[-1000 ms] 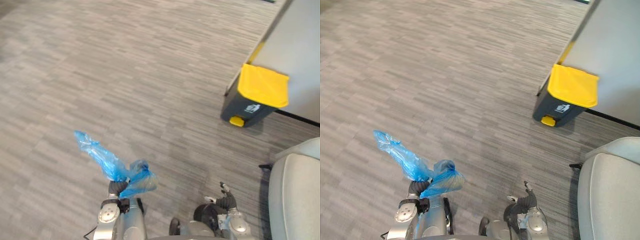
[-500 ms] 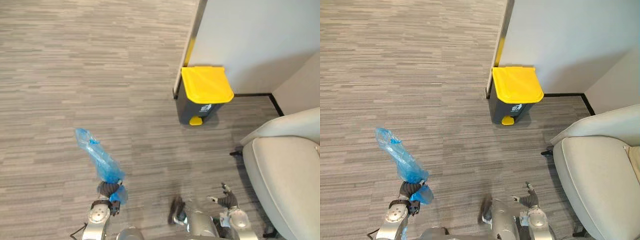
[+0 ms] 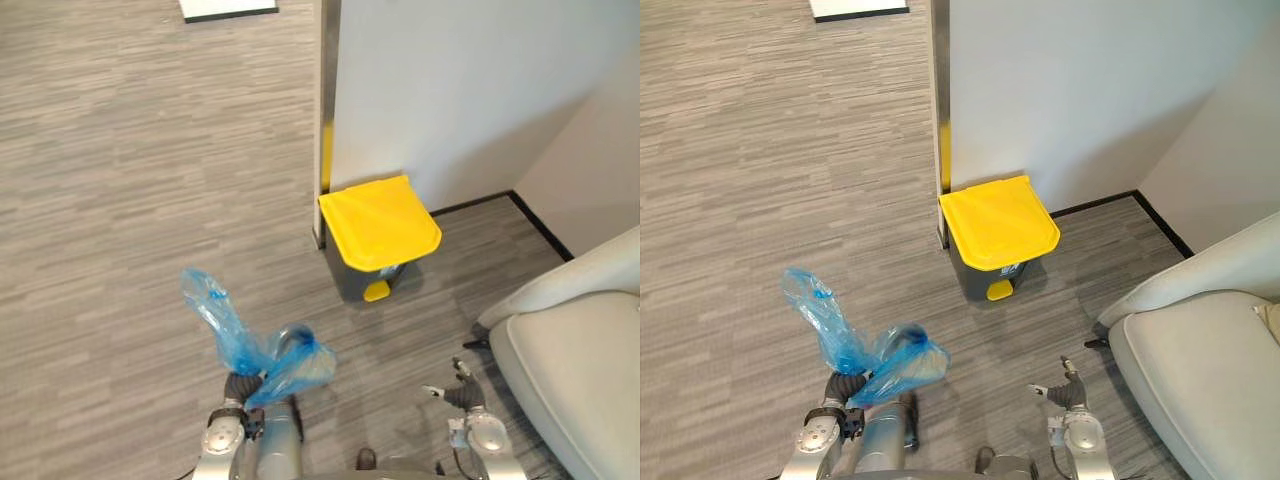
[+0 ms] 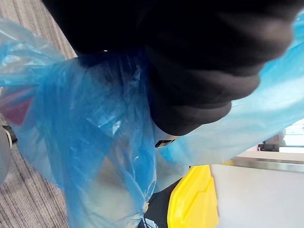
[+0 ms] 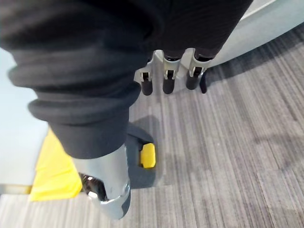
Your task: Gather rubbish on tea table into small bin, then transfer packed bag to large trash can.
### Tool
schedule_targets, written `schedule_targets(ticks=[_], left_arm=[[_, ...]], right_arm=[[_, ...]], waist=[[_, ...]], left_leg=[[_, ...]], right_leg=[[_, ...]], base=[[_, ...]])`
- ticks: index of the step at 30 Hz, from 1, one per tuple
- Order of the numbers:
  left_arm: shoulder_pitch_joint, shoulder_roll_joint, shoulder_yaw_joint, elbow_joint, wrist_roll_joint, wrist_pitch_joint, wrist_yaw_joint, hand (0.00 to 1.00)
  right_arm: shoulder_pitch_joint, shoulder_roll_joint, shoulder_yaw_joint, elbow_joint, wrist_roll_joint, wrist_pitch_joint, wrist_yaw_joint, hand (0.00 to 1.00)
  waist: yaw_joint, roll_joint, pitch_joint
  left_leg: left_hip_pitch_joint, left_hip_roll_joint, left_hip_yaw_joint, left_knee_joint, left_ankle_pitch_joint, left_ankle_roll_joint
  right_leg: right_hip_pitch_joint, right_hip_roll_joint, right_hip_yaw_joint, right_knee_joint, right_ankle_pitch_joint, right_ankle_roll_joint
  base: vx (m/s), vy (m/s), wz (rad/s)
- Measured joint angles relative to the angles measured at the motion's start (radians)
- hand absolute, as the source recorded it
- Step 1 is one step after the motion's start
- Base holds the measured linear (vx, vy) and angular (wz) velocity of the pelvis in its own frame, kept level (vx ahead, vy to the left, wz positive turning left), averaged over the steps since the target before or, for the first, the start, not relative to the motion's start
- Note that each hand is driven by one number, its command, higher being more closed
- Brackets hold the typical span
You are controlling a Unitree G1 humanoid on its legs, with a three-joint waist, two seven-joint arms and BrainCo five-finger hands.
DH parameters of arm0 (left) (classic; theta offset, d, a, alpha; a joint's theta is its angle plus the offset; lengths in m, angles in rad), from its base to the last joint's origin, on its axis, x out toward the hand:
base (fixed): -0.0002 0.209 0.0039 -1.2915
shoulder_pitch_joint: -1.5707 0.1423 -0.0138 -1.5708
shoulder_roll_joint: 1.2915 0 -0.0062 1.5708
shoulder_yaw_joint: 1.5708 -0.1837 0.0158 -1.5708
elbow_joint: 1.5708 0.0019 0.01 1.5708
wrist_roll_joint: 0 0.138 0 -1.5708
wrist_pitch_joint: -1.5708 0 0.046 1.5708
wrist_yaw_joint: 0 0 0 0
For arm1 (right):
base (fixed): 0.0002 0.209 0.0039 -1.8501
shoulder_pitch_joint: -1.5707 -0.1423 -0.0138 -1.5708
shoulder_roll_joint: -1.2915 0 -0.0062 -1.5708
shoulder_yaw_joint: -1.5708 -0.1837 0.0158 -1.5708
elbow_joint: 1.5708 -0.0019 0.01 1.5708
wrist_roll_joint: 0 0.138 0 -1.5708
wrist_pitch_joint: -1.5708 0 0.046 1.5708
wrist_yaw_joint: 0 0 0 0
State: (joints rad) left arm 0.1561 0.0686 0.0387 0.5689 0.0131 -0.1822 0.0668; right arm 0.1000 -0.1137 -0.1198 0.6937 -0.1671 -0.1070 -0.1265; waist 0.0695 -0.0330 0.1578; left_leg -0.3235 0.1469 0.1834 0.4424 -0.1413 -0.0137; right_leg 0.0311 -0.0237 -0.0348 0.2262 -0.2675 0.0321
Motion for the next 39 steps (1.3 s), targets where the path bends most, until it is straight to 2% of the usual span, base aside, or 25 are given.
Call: schedule_targets(ticks=[1,2,4,5,6,8,9,11,12,13,14,15,16,17,18,19,20,22,23,25,26,27,30,35,39], left_arm=[[-0.001,0.001,0.000,-0.001,0.000,0.000,0.001,1.00],[0.001,-0.005,-0.002,-0.001,-0.001,0.000,0.001,1.00],[0.014,0.006,-0.029,-0.003,-0.002,0.002,0.002,1.00],[0.017,0.019,-0.045,-0.006,-0.001,0.002,0.001,1.00],[0.022,0.030,-0.058,-0.010,-0.002,0.004,0.005,1.00],[0.022,0.042,-0.055,-0.015,-0.002,0.005,0.012,1.00],[0.018,0.054,-0.054,-0.021,-0.002,0.006,0.022,1.00],[0.013,0.060,-0.039,-0.022,-0.003,0.007,0.025,1.00],[0.013,0.067,-0.026,-0.021,-0.004,0.007,0.029,1.00],[0.013,0.072,-0.026,-0.018,-0.005,0.007,0.029,1.00],[0.007,0.076,-0.023,0.003,-0.006,0.008,0.030,1.00],[0.004,0.060,-0.016,0.012,-0.005,0.009,0.029,1.00],[0.002,0.051,-0.011,0.012,-0.005,0.009,0.028,1.00],[-0.002,0.026,0.005,0.011,-0.006,0.010,0.030,1.00],[-0.004,0.007,0.011,0.011,-0.006,0.010,0.030,1.00],[-0.001,0.000,0.010,0.009,-0.006,0.010,0.028,1.00],[0.000,-0.009,0.006,0.007,-0.006,0.010,0.026,1.00],[-0.001,-0.013,0.000,-0.006,-0.006,0.010,0.025,1.00],[-0.006,-0.016,-0.003,-0.022,-0.006,0.010,0.024,1.00],[-0.017,-0.019,-0.007,-0.024,-0.006,0.009,0.023,1.00],[-0.021,-0.018,-0.009,-0.018,-0.006,0.009,0.024,1.00],[-0.042,-0.004,-0.011,-0.016,-0.005,0.009,0.023,1.00],[-0.048,0.001,-0.008,-0.017,-0.005,0.009,0.023,1.00],[-0.042,0.021,-0.005,-0.003,-0.002,0.009,0.022,1.00],[-0.013,0.022,0.007,0.026,-0.002,0.011,0.022,1.00]], right_arm=[[0.008,0.000,-0.001,0.000,0.000,0.000,0.000,0.00],[0.003,0.000,-0.001,-0.001,-0.002,0.000,0.000,0.00],[0.005,0.011,0.001,-0.002,-0.005,-0.001,0.001,0.00],[0.013,0.016,0.002,-0.002,-0.005,0.000,0.001,0.00],[0.034,0.027,0.004,-0.002,-0.006,0.002,0.002,0.00],[0.038,0.031,0.014,-0.003,-0.007,0.004,0.003,0.00],[0.036,0.029,0.012,-0.011,-0.015,0.004,0.003,0.00],[0.023,0.023,0.011,0.002,-0.030,0.003,0.003,0.00],[0.003,0.020,0.011,0.040,-0.031,0.004,0.003,0.00],[-0.001,0.018,0.011,0.050,-0.032,0.006,0.003,0.00],[0.000,0.002,0.011,0.077,-0.032,0.007,0.002,0.00],[-0.008,-0.020,0.010,0.086,-0.032,0.011,0.002,0.00],[-0.011,-0.027,0.009,0.083,-0.032,0.012,0.002,0.00],[-0.017,-0.035,0.004,0.073,-0.031,0.017,0.002,0.00],[-0.012,-0.037,-0.001,0.061,-0.030,0.017,0.001,0.00],[-0.008,-0.037,-0.001,0.056,-0.029,0.017,0.000,0.00],[0.002,-0.026,-0.005,0.034,-0.022,0.017,-0.004,0.00],[0.006,-0.021,-0.027,0.006,0.004,0.013,-0.006,0.00],[0.002,-0.015,-0.035,-0.007,0.018,0.006,-0.007,0.00],[0.001,-0.017,-0.072,-0.009,0.042,0.004,-0.008,0.00],[0.005,-0.005,-0.090,0.001,0.051,0.006,-0.009,0.00],[0.012,0.021,-0.105,0.005,0.051,0.009,-0.005,0.00],[0.028,0.028,-0.116,0.004,0.051,0.008,-0.005,0.00],[0.014,0.026,-0.119,0.015,0.052,0.003,-0.005,0.00],[0.026,0.020,-0.127,0.052,0.051,0.004,-0.005,0.00]], waist=[[0.001,-0.007,-0.004],[0.002,-0.011,-0.005],[-0.005,-0.008,-0.003],[-0.009,-0.007,-0.003],[-0.014,-0.003,0.000],[-0.026,-0.008,-0.003],[-0.031,-0.013,-0.006],[-0.037,-0.009,-0.003],[-0.050,-0.009,-0.003],[-0.052,-0.010,-0.004],[-0.057,0.006,-0.008],[-0.039,0.039,-0.016],[-0.035,0.044,-0.017],[-0.030,0.050,-0.015],[-0.031,0.047,-0.012],[-0.028,0.046,-0.012],[-0.027,0.040,-0.006],[-0.026,0.025,-0.006],[-0.025,0.027,-0.008],[-0.025,0.048,-0.015],[-0.026,0.058,-0.021],[-0.030,0.022,-0.022],[-0.030,0.005,-0.027],[-0.029,0.007,-0.028],[-0.041,0.015,-0.034]], left_leg=[[0.010,-0.009,0.021,0.001,-0.023,0.002],[0.046,-0.022,0.059,0.003,-0.070,0.011],[0.123,-0.041,0.085,-0.009,-0.119,0.028],[0.154,-0.045,0.088,-0.008,-0.140,0.032],[0.204,-0.046,0.089,-0.007,-0.168,0.034],[0.238,-0.045,0.088,-0.007,-0.193,0.032],[0.261,-0.043,0.084,-0.007,-0.218,0.024],[0.293,-0.033,0.067,-0.015,-0.232,0.011],[0.320,-0.027,0.051,-0.028,-0.234,-0.009],[0.333,-0.026,0.044,-0.035,-0.237,-0.017],[0.361,-0.014,0.005,-0.041,-0.249,-0.046],[0.364,0.020,-0.003,-0.032,-0.223,-0.092],[0.360,0.023,-0.005,-0.019,-0.202,-0.106],[0.337,0.027,-0.016,0.057,-0.142,-0.106],[0.280,0.045,-0.034,0.217,-0.064,-0.096],[0.251,0.061,-0.038,0.297,-0.061,-0.097],[0.211,0.102,-0.007,0.418,-0.084,-0.067],[0.159,0.126,0.044,0.447,-0.100,-0.041],[0.102,0.132,0.072,0.384,-0.108,-0.029],[0.082,0.127,0.103,0.159,-0.066,-0.060],[0.095,0.123,0.123,0.046,-0.052,-0.050],[0.103,0.079,0.125,0.024,-0.051,-0.047],[0.116,0.056,0.134,0.020,-0.052,-0.046],[0.152,0.057,0.179,-0.036,-0.052,-0.046],[0.207,0.063,0.186,-0.104,-0.041,-0.060]], right_leg=[[-0.006,-0.016,0.013,0.026,-0.014,0.016],[-0.039,-0.047,0.026,0.137,-0.030,0.042],[-0.141,-0.087,0.019,0.424,0.000,0.145],[-0.184,-0.103,0.011,0.541,0.014,0.178],[-0.252,-0.122,-0.007,0.667,0.002,0.145],[-0.318,-0.142,-0.052,0.678,-0.019,0.106],[-0.374,-0.154,-0.083,0.639,-0.032,0.083],[-0.423,-0.148,-0.108,0.509,-0.028,0.069],[-0.437,-0.124,-0.103,0.345,0.026,0.048],[-0.436,-0.113,-0.096,0.279,0.075,0.041],[-0.414,-0.090,-0.093,0.254,0.192,0.016],[-0.405,-0.070,-0.109,0.260,0.180,0.000],[-0.402,-0.069,-0.109,0.263,0.170,-0.004],[-0.373,-0.068,-0.118,0.255,0.152,-0.014],[-0.304,-0.069,-0.126,0.212,0.144,-0.021],[-0.266,-0.067,-0.128,0.185,0.144,-0.021],[-0.170,-0.063,-0.133,0.129,0.144,-0.021],[-0.105,-0.067,-0.131,0.081,0.144,-0.021],[-0.088,-0.072,-0.129,0.063,0.144,-0.020],[-0.087,-0.068,-0.130,0.065,0.134,0.003],[-0.084,-0.061,-0.120,0.069,0.101,0.054],[-0.091,-0.095,-0.117,0.059,0.095,0.062],[-0.071,-0.115,-0.093,0.032,0.103,0.064],[-0.064,-0.103,-0.044,-0.021,0.120,0.081],[-0.053,-0.087,-0.015,-0.034,0.143,0.074]], base=[[0.40,0.211,-0.46],[0.37,0.213,-0.61],[0.38,0.208,-0.39],[0.35,0.116,-0.04],[0.37,0.058,0.04],[0.39,-0.002,0.15],[0.33,-0.061,0.19],[0.50,-0.130,0.36],[0.59,-0.180,0.51],[0.62,-0.193,0.64],[0.54,-0.121,0.28],[0.52,-0.119,0.18],[0.49,-0.137,-0.09],[0.47,-0.186,0.12],[0.46,-0.180,0.14],[0.43,-0.136,0.17],[0.41,-0.074,0.03],[0.36,-0.005,-0.09],[0.24,0.115,-0.24],[0.21,0.197,-0.26],[0.23,0.240,-0.08],[0.22,0.220,-0.01],[0.12,0.099,0.00],[0.06,-0.012,-0.28],[0.02,-0.044,-0.24]])
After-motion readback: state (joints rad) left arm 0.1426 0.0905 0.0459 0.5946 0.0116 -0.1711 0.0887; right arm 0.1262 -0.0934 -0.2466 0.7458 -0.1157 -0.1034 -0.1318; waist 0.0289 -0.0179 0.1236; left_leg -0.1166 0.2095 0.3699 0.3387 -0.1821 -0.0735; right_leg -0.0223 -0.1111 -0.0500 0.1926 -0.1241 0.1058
